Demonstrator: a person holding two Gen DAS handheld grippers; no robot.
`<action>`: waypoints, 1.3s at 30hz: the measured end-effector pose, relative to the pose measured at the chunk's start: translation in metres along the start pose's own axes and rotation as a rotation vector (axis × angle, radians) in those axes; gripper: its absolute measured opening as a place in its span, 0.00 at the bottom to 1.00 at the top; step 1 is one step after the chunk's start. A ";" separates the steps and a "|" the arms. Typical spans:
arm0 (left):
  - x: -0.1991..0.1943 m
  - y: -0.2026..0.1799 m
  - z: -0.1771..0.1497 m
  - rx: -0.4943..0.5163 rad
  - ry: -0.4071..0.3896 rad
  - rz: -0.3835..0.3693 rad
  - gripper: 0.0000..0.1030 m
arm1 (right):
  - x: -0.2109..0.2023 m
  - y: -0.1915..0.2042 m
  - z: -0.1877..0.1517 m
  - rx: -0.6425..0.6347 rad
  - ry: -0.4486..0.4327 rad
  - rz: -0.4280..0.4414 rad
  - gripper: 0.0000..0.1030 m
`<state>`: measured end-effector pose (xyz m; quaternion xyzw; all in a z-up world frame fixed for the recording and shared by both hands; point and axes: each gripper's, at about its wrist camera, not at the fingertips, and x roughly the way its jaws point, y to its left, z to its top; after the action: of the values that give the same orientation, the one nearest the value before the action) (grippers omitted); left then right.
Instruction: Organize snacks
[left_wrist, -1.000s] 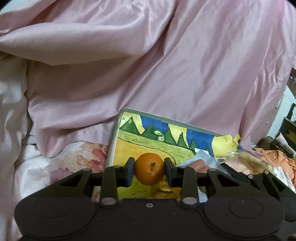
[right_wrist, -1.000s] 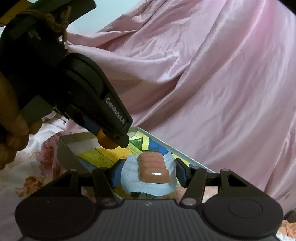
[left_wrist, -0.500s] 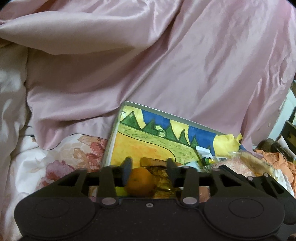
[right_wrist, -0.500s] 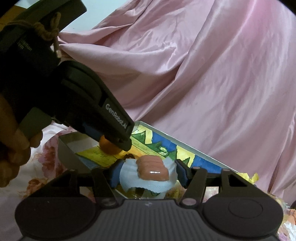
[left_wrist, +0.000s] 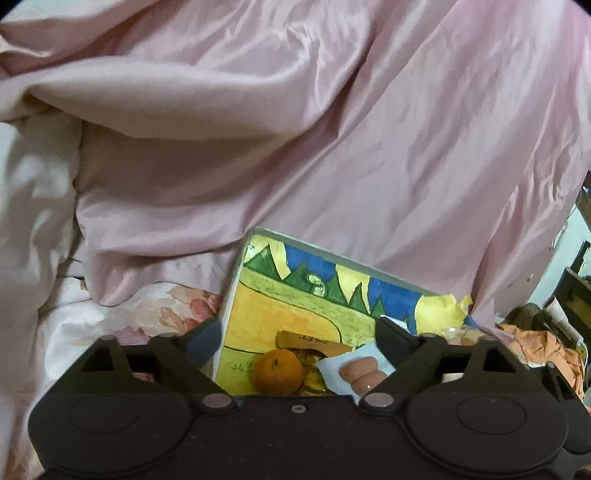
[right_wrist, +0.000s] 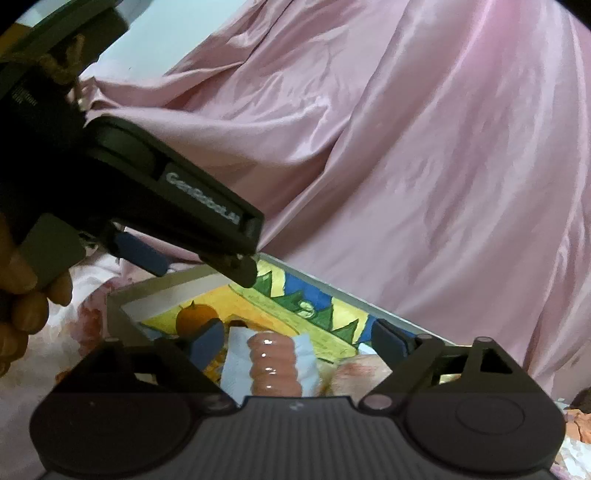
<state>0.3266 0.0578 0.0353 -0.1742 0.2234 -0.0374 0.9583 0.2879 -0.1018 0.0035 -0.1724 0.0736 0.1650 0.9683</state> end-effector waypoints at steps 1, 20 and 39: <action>-0.003 0.000 0.001 -0.001 -0.007 0.002 0.94 | -0.003 -0.001 0.001 0.004 -0.003 -0.004 0.92; -0.073 -0.020 -0.006 0.047 -0.093 0.064 0.99 | -0.070 -0.040 0.028 0.146 -0.054 -0.083 1.00; -0.153 -0.038 -0.038 0.120 -0.165 0.117 0.99 | -0.145 -0.061 0.028 0.251 -0.089 -0.152 1.00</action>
<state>0.1725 0.0327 0.0803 -0.1056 0.1510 0.0196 0.9827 0.1758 -0.1883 0.0777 -0.0478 0.0372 0.0880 0.9943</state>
